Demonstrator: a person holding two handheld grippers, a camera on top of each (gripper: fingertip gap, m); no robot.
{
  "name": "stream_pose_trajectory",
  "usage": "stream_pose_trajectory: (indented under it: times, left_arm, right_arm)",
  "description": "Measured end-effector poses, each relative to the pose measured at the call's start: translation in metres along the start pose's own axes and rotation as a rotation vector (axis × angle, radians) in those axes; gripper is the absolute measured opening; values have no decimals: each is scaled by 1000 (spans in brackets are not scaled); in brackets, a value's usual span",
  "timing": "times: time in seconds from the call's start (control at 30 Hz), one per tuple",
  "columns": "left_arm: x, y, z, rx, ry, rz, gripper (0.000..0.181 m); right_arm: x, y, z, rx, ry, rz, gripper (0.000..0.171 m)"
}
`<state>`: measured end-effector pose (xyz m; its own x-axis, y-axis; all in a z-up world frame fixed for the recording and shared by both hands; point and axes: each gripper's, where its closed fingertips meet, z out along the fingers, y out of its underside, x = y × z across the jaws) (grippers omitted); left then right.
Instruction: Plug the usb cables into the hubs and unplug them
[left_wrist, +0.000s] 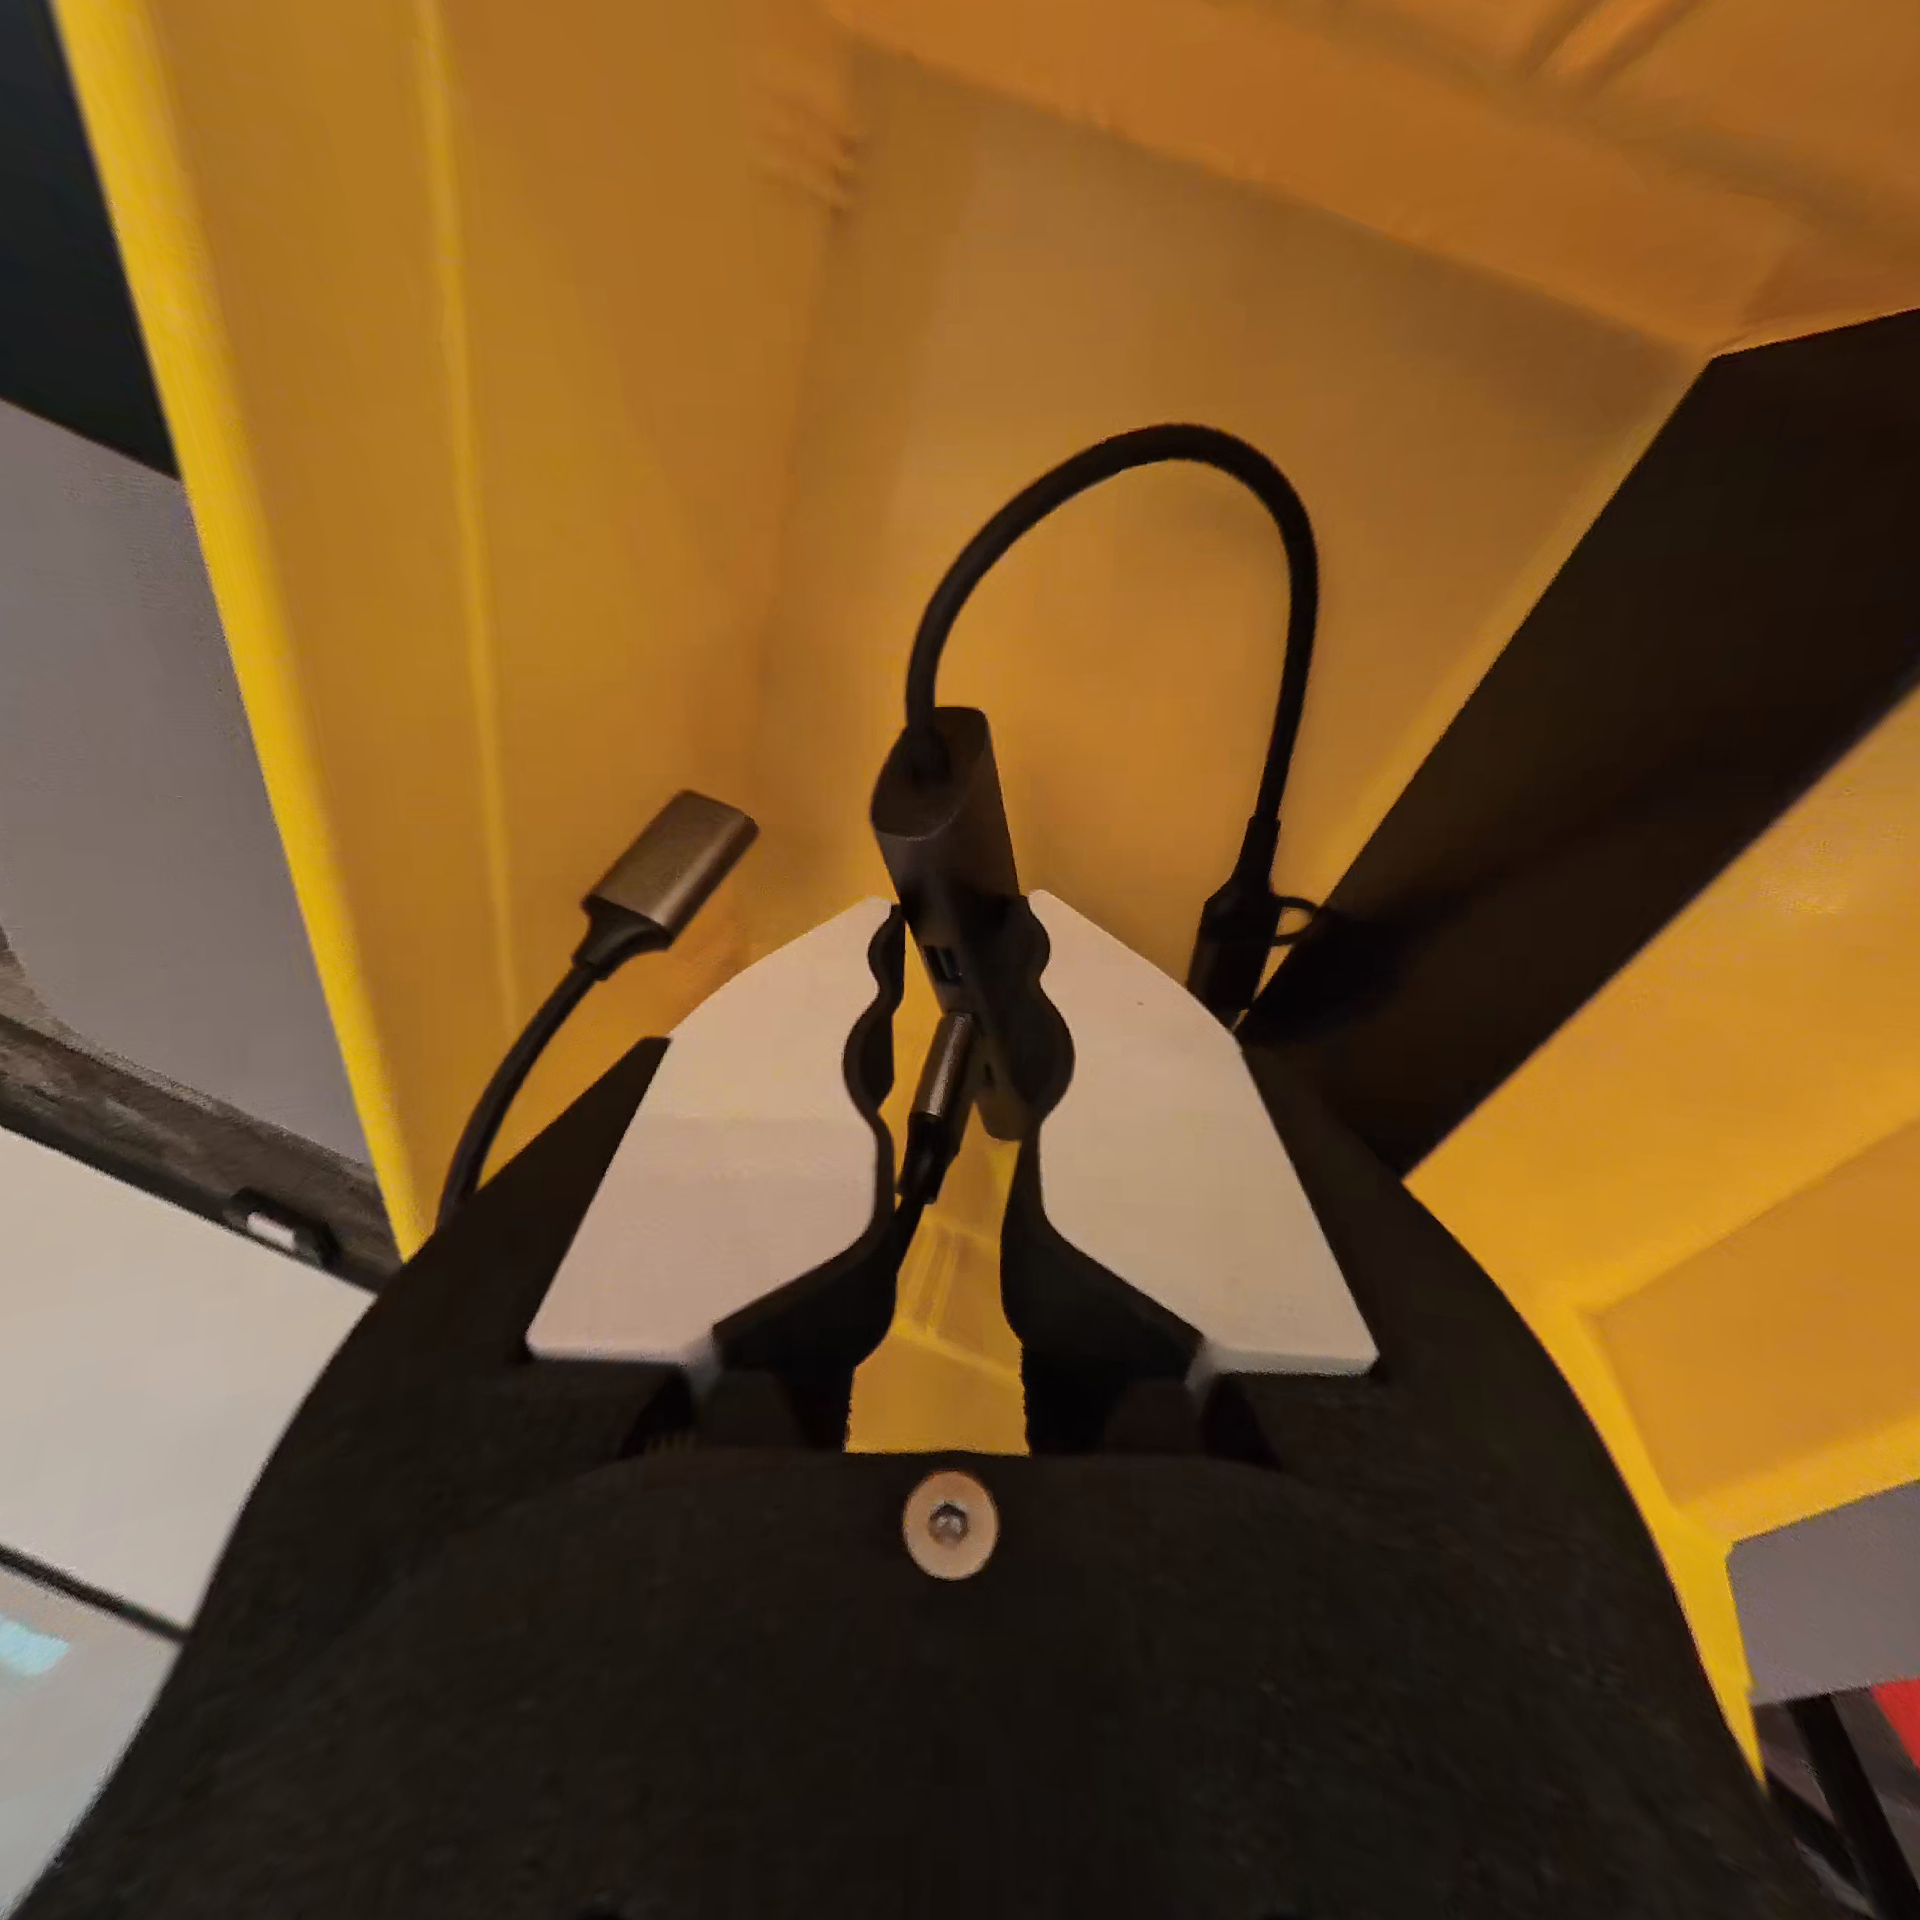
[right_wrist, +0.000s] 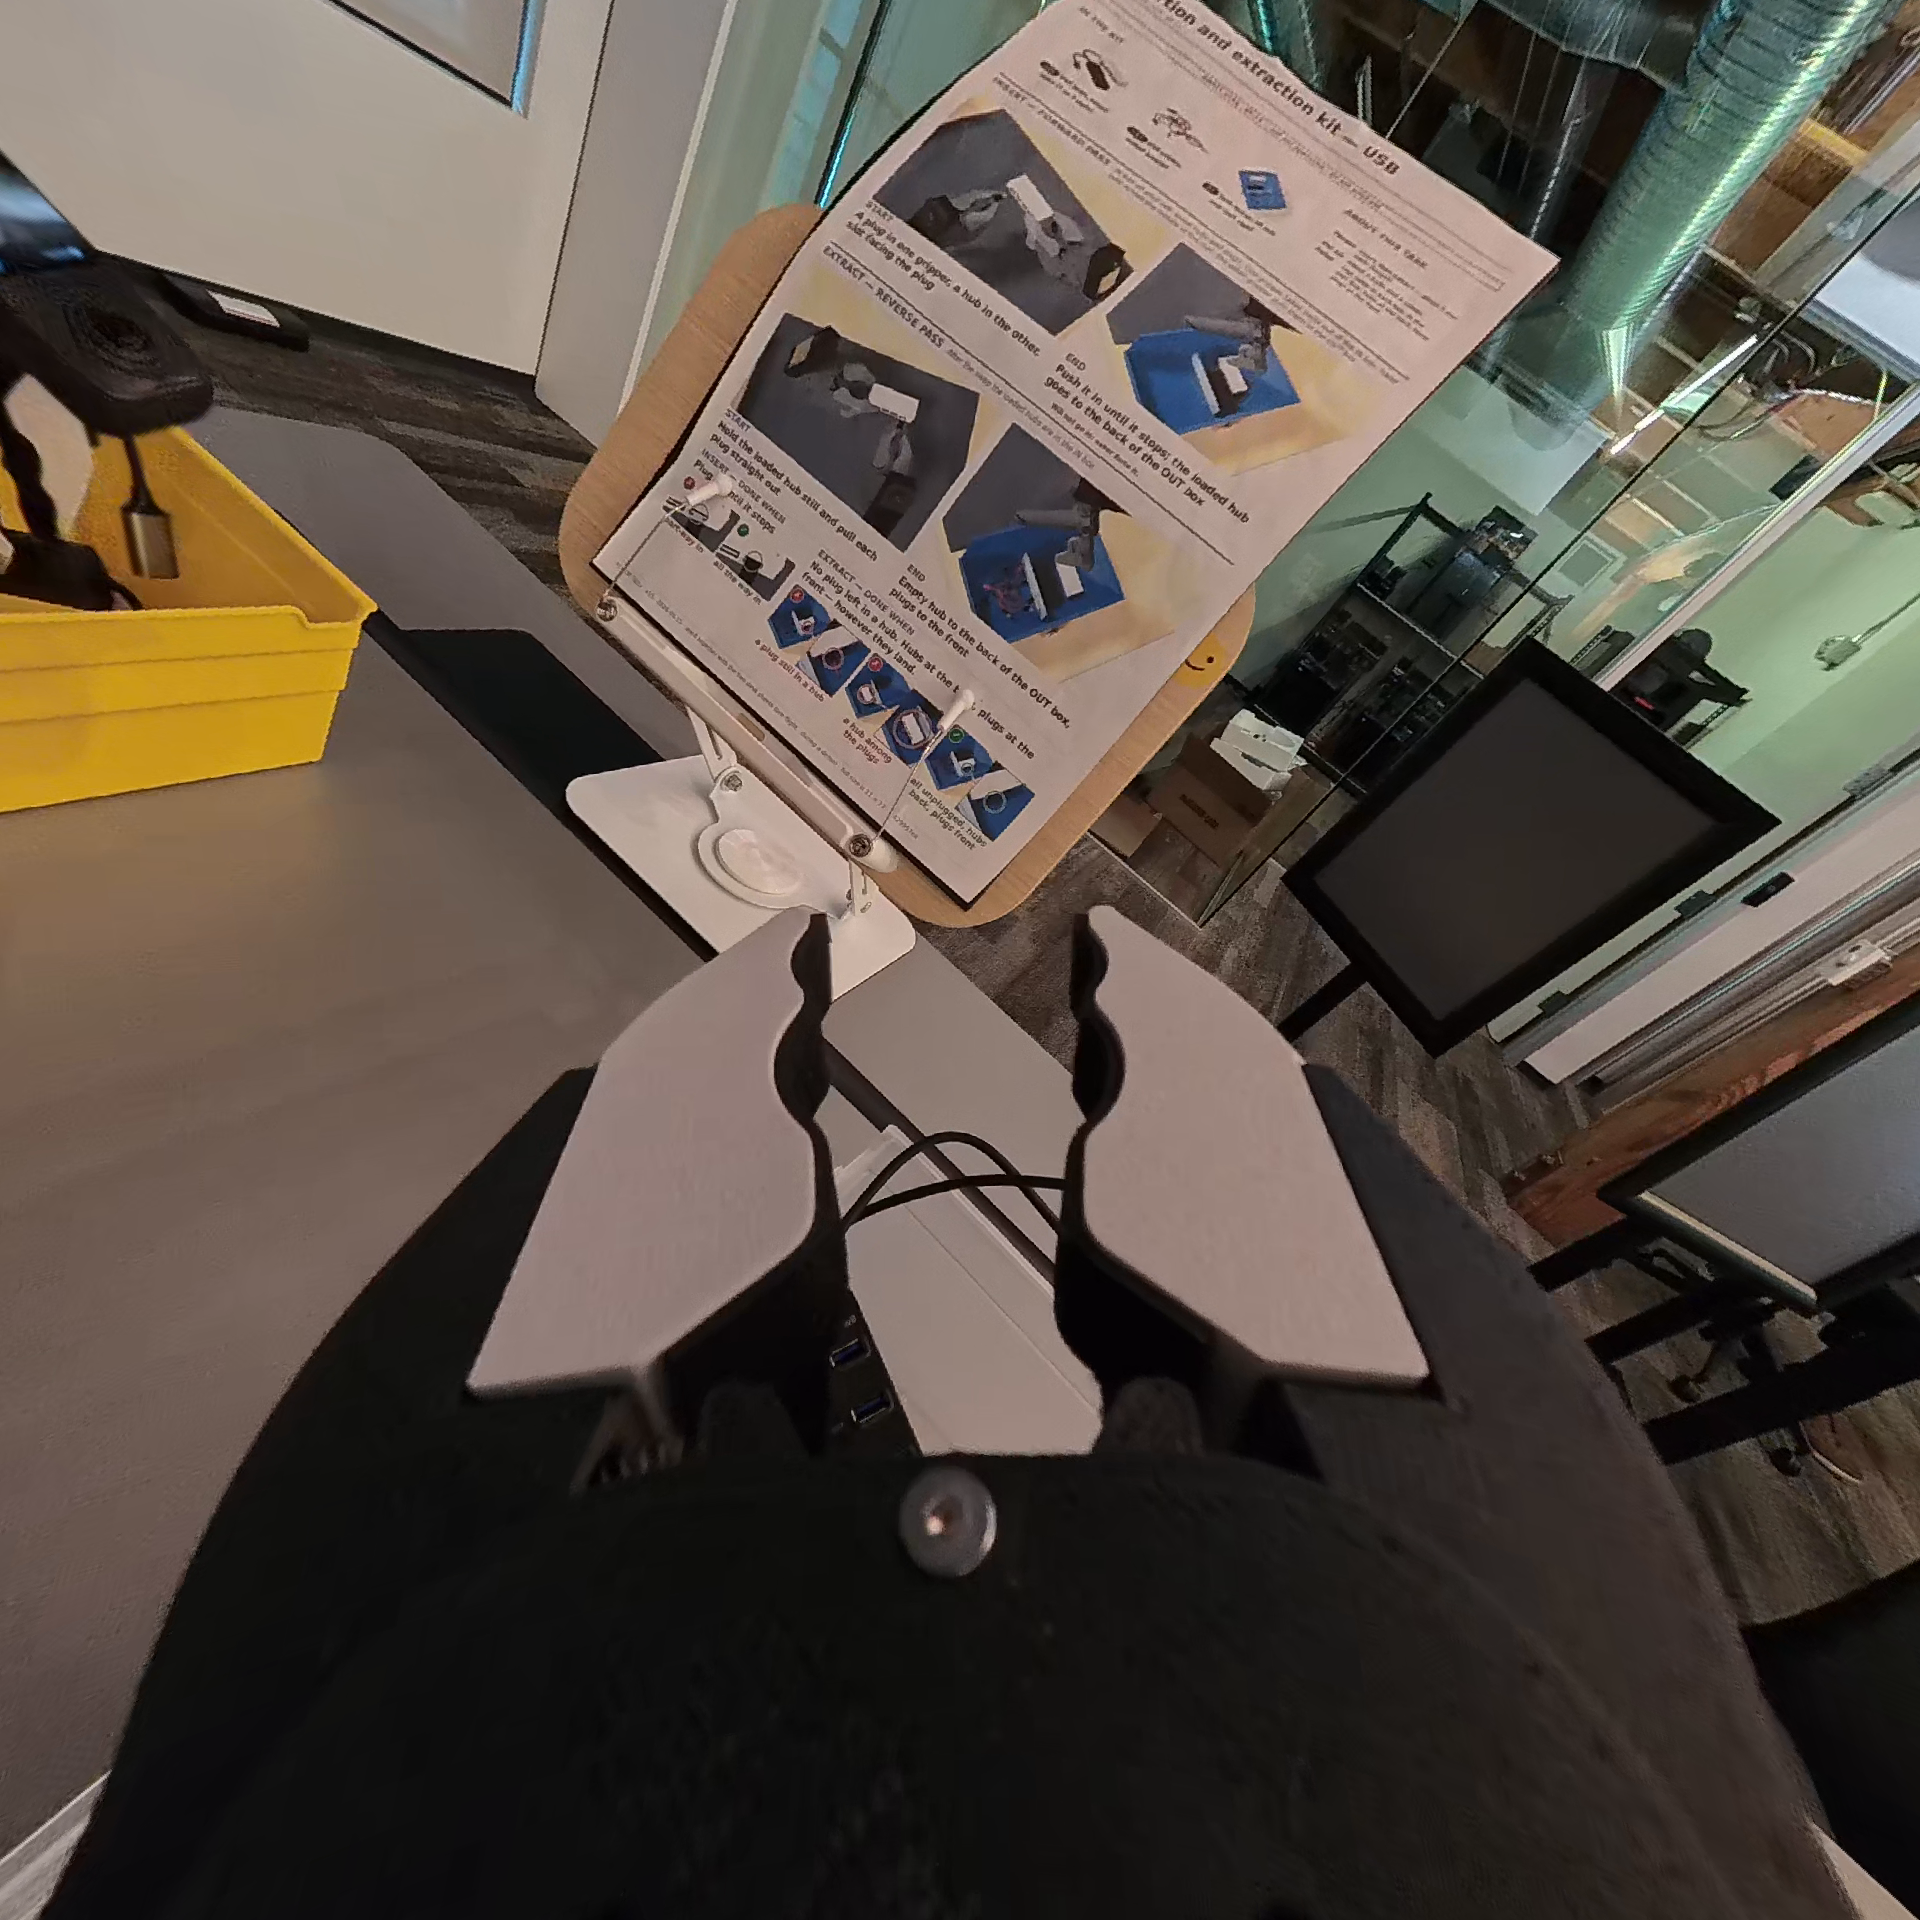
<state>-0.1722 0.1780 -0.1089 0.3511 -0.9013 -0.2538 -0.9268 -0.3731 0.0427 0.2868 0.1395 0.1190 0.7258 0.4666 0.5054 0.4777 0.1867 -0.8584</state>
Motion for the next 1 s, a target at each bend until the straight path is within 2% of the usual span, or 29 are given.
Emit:
stream_pose_trajectory:
  times: [0.23, 0.5, 0.63, 0.77, 0.93, 1.0]
  left_arm:
    - [1, -7, -31, 121, -29, -32, 16]
    - [-1, -22, -88, 428, -97, -133, 15]
    - [-2, -25, -111, 505, -162, -149, 15]
    - [6, -31, -123, 525, -194, -120, 15]
    - [19, -38, -127, 526, -210, -90, 15]
    - [25, -41, -128, 531, -218, -79, 15]
  right_arm:
    - [-2, -5, -2, 23, -9, 6, 45]
    - [-10, -5, 3, 21, -40, 11, 45]
    - [-31, -9, 13, 31, -108, 16, 45]
    - [-82, -26, 33, 93, -275, 66, 45]
    - [-202, -84, 50, 342, -743, 293, 46]
    - [-223, -92, 82, 346, -731, 263, 48]
